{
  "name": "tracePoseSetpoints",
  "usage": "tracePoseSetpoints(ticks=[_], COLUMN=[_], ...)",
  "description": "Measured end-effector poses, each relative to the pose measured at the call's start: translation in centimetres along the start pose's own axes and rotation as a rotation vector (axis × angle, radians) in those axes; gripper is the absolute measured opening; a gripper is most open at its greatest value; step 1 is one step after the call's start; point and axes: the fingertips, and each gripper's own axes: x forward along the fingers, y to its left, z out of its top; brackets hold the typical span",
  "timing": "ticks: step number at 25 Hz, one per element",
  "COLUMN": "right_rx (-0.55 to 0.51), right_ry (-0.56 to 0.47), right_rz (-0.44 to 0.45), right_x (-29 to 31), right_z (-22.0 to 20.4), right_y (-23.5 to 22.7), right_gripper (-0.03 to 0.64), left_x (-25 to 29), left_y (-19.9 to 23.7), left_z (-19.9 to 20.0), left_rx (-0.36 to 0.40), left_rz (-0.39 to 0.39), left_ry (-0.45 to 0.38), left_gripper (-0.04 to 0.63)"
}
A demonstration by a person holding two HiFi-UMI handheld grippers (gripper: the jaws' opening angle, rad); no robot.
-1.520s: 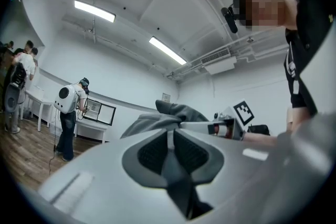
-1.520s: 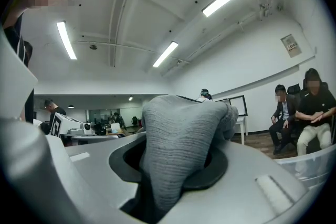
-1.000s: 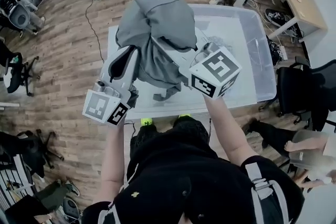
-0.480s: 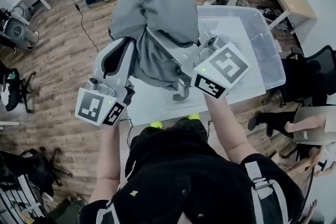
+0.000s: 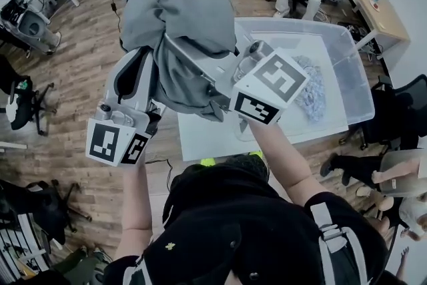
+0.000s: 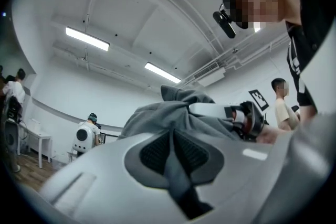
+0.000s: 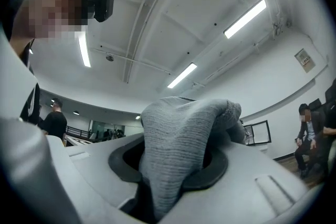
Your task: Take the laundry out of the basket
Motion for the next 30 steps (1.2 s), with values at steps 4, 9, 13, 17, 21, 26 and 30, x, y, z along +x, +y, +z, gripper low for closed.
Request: tracePoseSetpoints(ticks=[4, 9, 13, 17, 21, 26, 30], right_rx=[0.016, 0.040, 0.068, 0.119, 0.166, 0.190, 0.205], right_ry=[-0.018, -0.023, -0.008, 0.042, 0.131, 0.239, 0.298], right_rz=[0.044, 0.086, 0.075, 0.005, -0.113, -0.236, -0.320], right_x=[2.8, 6.5, 7.9, 7.8, 5.7, 2.4, -0.2], right_z=[0.0, -1.2, -3.8, -8.7, -15.5, -22.6, -26.8], right_y=[2.0, 4.8, 5.8, 4.8, 2.7, 0.9, 0.1], right_gripper=[0.143, 0.143, 0.144, 0.144, 0.144, 0.144, 0.144], left_x=[-2.1, -5.4, -7.2, -7.9, -8.3, -9.0, -9.5], left_y=[2.4, 5.8, 7.5, 8.0, 7.3, 5.4, 4.7], left_z=[1.2, 1.6, 0.0, -4.8, -12.2, -18.2, -20.4], left_rx=[0.024, 0.052, 0.056, 0.021, -0.064, -0.134, -0.159], left_rz=[0.052, 0.122, 0.156, 0.131, 0.071, 0.014, -0.001], left_ry=[-0.009, 0.011, 0.075, 0.171, 0.256, 0.351, 0.392], left_gripper=[0.028, 0.026, 0.026, 0.026, 0.026, 0.011, 0.011])
